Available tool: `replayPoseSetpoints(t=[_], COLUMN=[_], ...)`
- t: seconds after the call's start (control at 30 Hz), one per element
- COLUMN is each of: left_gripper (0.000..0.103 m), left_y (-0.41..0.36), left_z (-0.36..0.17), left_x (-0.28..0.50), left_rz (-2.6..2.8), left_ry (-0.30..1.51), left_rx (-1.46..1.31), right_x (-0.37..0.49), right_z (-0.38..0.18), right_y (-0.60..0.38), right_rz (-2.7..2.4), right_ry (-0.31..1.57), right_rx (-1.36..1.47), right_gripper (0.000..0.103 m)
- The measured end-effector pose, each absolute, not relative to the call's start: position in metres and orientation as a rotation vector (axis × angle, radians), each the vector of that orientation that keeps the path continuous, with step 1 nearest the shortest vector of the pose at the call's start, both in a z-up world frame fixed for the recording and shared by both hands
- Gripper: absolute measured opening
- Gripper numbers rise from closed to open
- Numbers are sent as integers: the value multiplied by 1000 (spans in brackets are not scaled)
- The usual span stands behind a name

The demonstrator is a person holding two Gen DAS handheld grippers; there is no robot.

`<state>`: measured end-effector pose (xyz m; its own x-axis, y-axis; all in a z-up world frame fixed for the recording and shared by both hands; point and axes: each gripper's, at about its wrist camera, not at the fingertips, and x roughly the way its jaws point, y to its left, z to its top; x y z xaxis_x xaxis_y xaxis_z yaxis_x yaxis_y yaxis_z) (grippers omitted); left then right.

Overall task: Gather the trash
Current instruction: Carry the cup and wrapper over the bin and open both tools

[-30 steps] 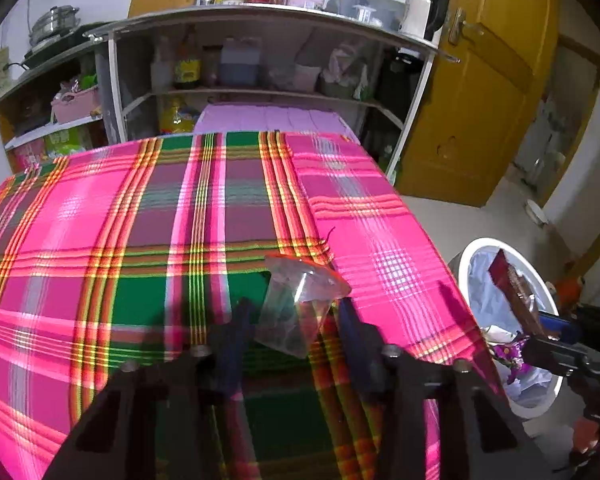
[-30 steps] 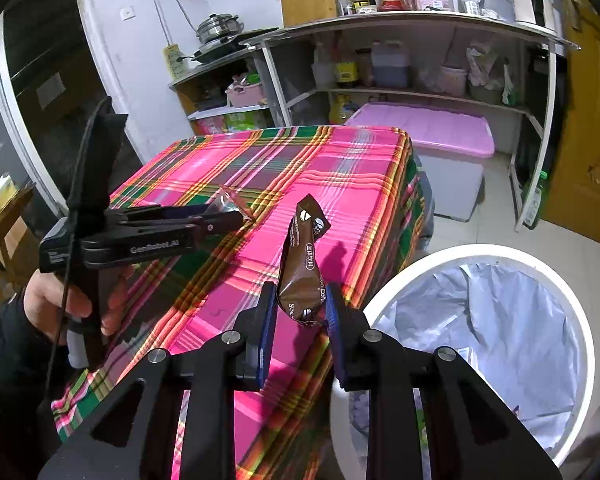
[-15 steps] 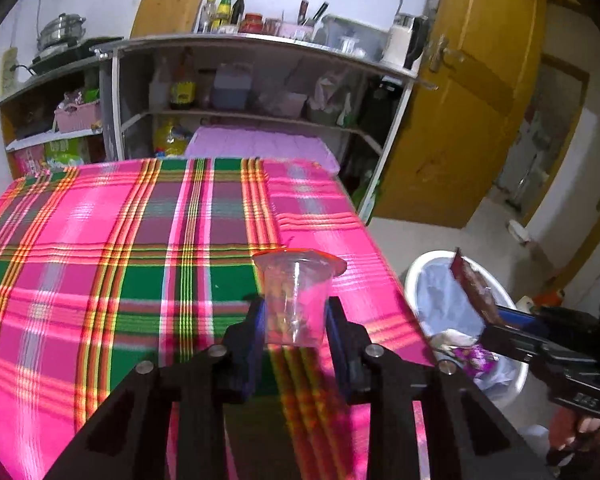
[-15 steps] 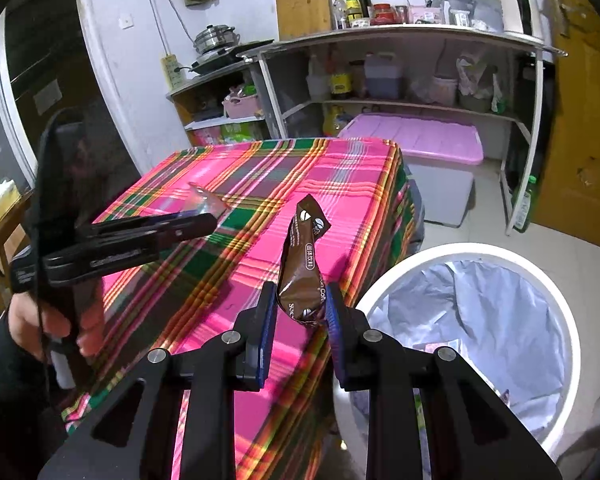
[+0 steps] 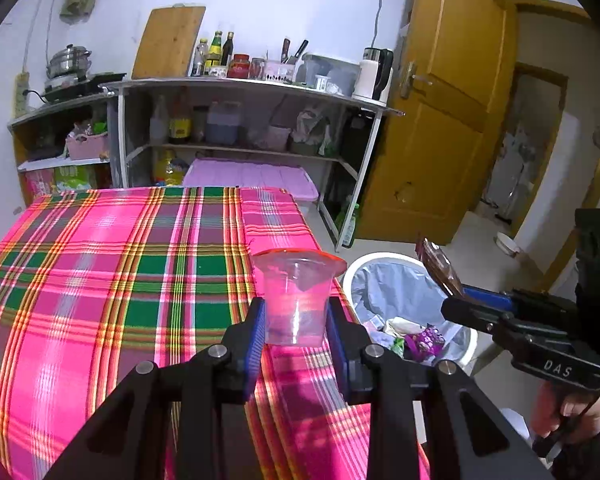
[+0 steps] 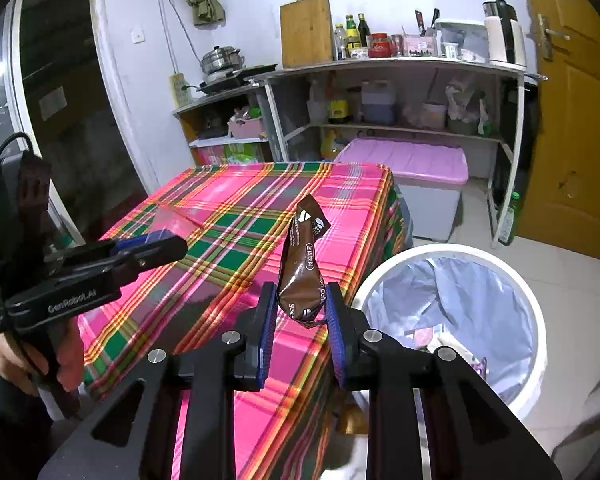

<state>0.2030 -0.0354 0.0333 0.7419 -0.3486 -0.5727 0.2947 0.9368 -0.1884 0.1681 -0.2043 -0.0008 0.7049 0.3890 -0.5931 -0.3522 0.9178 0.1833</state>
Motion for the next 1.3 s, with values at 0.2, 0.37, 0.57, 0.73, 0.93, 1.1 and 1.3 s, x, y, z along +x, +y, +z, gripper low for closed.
replayPoseSetpoints(t=[0.2,0.37,0.57,0.73,0.93,1.1,1.3], left_gripper=[30,30,30,31,31,31,31], left_y=[-41,-48,-63,-80,-101,-118,-138], left_z=[40,43,41,39,34,27,13], left_x=[177,164,163,168,177,188,208], left_rz=[-345,-353,-371,-387,-402,-422,-447], left_ry=[621,610,617,624,631,645,687], left_rx=[-83,-79,-69,-47,-23,-8,12], right_x=[150,143,137,136,138,146,158], right_z=[3,2,0,-4,-7,-14,-25], right_y=[-208,-216,-228,-241,-259,-274,-286], right_rz=[399,375,344,314,267,226,187], right_ry=[653,650,647,652,653,675,709], right_rx=[62,75,86,100,117,133,150], right_gripper=[25,25,25,25,25,25,25])
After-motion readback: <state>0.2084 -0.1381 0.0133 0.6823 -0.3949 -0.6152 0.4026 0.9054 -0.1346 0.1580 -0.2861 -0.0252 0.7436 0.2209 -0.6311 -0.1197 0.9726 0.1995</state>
